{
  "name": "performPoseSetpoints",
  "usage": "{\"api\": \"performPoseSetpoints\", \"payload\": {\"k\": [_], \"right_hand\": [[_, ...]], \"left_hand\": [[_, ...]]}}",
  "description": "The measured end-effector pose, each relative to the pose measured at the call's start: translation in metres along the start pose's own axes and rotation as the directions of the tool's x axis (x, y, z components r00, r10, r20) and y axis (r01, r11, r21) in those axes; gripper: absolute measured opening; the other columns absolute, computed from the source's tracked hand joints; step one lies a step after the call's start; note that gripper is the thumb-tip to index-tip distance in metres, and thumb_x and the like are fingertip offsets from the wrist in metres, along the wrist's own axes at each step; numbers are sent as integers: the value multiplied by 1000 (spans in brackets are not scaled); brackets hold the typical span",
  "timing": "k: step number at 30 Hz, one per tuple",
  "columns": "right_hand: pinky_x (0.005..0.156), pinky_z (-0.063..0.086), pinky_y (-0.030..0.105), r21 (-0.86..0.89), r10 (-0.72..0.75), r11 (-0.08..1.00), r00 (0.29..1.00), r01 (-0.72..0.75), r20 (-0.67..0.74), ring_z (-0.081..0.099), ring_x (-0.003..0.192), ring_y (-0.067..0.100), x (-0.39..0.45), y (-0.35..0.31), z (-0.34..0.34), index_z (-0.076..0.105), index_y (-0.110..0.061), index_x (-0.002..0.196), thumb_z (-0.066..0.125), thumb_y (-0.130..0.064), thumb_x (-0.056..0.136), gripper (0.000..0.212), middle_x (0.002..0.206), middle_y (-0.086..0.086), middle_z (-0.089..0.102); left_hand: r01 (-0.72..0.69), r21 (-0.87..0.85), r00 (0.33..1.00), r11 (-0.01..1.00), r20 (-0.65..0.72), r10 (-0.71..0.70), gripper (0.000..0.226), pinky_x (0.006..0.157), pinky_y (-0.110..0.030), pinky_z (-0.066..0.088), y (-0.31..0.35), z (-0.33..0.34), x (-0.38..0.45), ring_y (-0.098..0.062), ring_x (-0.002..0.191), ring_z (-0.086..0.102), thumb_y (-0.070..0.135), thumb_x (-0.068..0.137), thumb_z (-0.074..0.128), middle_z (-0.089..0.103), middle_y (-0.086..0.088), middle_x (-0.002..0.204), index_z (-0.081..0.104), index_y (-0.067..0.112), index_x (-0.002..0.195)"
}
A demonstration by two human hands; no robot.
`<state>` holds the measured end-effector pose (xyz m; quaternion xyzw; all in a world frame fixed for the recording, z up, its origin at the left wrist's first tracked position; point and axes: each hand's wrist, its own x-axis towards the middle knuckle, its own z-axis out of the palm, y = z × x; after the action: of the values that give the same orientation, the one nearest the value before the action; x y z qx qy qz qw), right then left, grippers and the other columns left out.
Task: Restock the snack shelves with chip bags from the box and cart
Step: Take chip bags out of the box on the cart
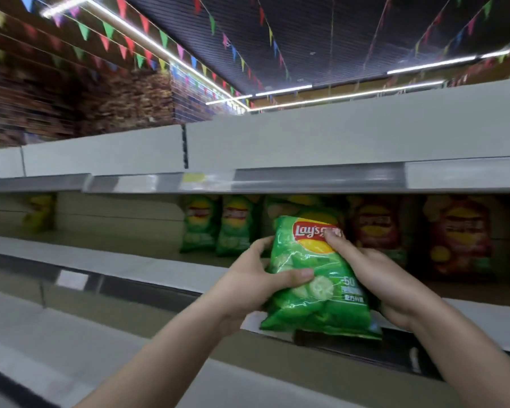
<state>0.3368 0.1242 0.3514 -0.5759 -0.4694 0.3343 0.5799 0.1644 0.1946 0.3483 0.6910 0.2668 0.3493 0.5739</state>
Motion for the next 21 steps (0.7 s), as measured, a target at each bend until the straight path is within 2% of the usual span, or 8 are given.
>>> {"api": "performPoseSetpoints", "payload": {"k": [3, 6, 9, 11, 13, 15, 18, 21], "right_hand": [[77, 58, 32, -39, -3, 999, 999, 4, 33, 75, 83, 20, 12, -4, 53, 69, -8, 105, 65, -59, 71, 62, 89, 6, 77], [79, 59, 33, -51, -3, 999, 999, 5, 53, 75, 83, 19, 26, -8, 99, 69, -7, 103, 65, -57, 79, 56, 88, 5, 77], [84, 58, 35, -44, 19, 999, 999, -17, 35, 74, 85, 21, 53, -11, 134, 69, -5, 105, 68, -59, 79, 60, 89, 6, 77], [93, 55, 41, -68, 30, 997, 999, -28, 26, 72, 92, 24, 74, -13, 157, 67, -5, 111, 70, -68, 71, 74, 96, 7, 76], [94, 54, 43, -79, 47, 996, 999, -47, 0, 70, 99, 26, 94, -15, 178, 58, -3, 124, 72, -76, 58, 99, 110, 10, 72], [96, 52, 46, -92, 71, 993, 997, -70, 7, 65, 108, 30, 117, -13, 196, 47, -4, 134, 71, -77, 53, 112, 122, 12, 65], [102, 48, 47, -133, 90, 987, 995, -85, 35, 60, 115, 31, 148, -10, 221, 46, -4, 137, 66, -69, 64, 100, 129, 12, 60], [105, 44, 39, -193, 87, 978, 995, -77, 47, 55, 122, 27, 178, -10, 238, 46, -9, 140, 61, -53, 88, 69, 138, 9, 55]], "left_hand": [[29, -52, 999, 998, -30, -31, 74, 62, -34, 60, -1, -55, -14, -26, 85, 73, 7, 73, 79, 73, -11, 106, 42, 17, 137], [56, -76, 997, 996, -47, -60, 69, 58, -34, 59, 1, -100, -22, -26, 81, 74, 4, 74, 77, 74, -13, 102, 45, 13, 134], [73, -27, 994, 997, -81, -75, 68, 71, -40, 60, 3, -142, -16, -28, 88, 73, 16, 68, 81, 74, -12, 102, 52, 10, 129], [91, 24, 992, 996, -95, -88, 58, 79, -42, 59, 3, -166, -9, -30, 91, 72, 22, 69, 80, 74, -13, 100, 59, 5, 121], [93, 50, 986, 994, -140, -86, 54, 76, -39, 60, -1, -189, 2, -29, 87, 73, 22, 72, 80, 75, -14, 97, 61, 0, 117], [87, 69, 976, 994, -207, -71, 64, 73, -37, 60, -9, -212, 18, -28, 85, 73, 24, 68, 83, 74, -15, 97, 57, -2, 120], [104, 113, 964, 988, -256, -73, 78, 73, -40, 60, -18, -243, 43, -28, 86, 72, 25, 61, 88, 72, -15, 103, 51, 3, 125], [131, 188, 960, 973, -268, -78, 68, 62, -34, 58, -23, -269, 71, -25, 81, 70, 17, 69, 85, 70, -14, 102, 51, 3, 126]]}}
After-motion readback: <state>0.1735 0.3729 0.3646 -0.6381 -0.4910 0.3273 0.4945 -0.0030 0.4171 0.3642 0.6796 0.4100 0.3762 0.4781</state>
